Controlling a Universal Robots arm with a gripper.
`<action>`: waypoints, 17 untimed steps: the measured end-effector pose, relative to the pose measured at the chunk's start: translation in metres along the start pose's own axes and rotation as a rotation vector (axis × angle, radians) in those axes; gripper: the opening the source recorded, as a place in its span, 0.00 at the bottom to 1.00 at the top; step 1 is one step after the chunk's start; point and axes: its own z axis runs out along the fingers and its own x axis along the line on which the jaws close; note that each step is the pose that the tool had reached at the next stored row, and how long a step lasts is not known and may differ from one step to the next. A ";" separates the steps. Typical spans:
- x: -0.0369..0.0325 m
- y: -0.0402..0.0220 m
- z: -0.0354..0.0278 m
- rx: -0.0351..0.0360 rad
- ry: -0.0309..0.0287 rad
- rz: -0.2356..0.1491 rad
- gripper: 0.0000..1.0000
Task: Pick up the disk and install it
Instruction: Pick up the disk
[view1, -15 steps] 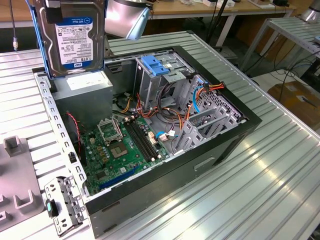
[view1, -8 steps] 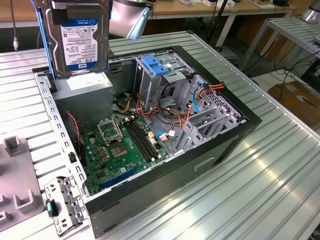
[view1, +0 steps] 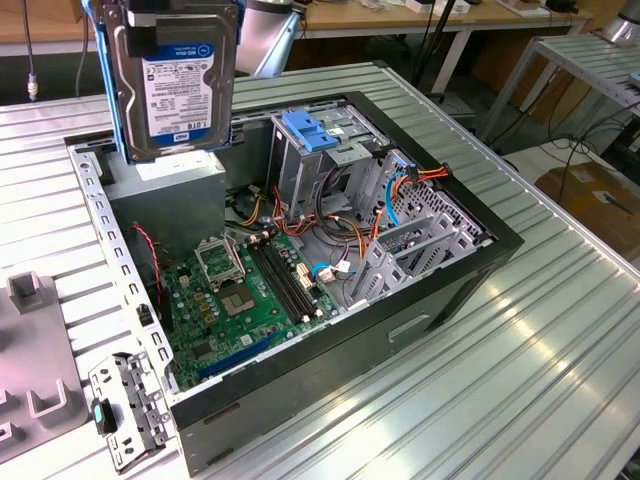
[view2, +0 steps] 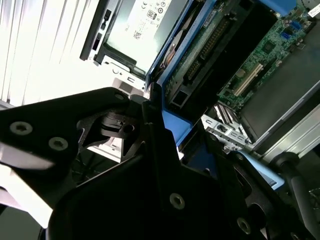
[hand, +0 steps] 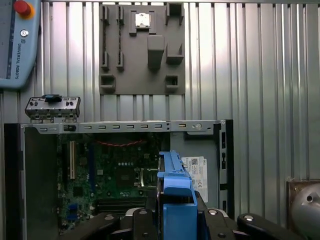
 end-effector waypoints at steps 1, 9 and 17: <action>0.0005 -0.0041 0.0001 -0.0002 0.0002 0.000 0.37; 0.0012 -0.0136 0.0005 0.0000 0.0000 0.000 0.37; 0.0016 -0.0167 0.0004 -0.0001 0.0001 0.000 0.37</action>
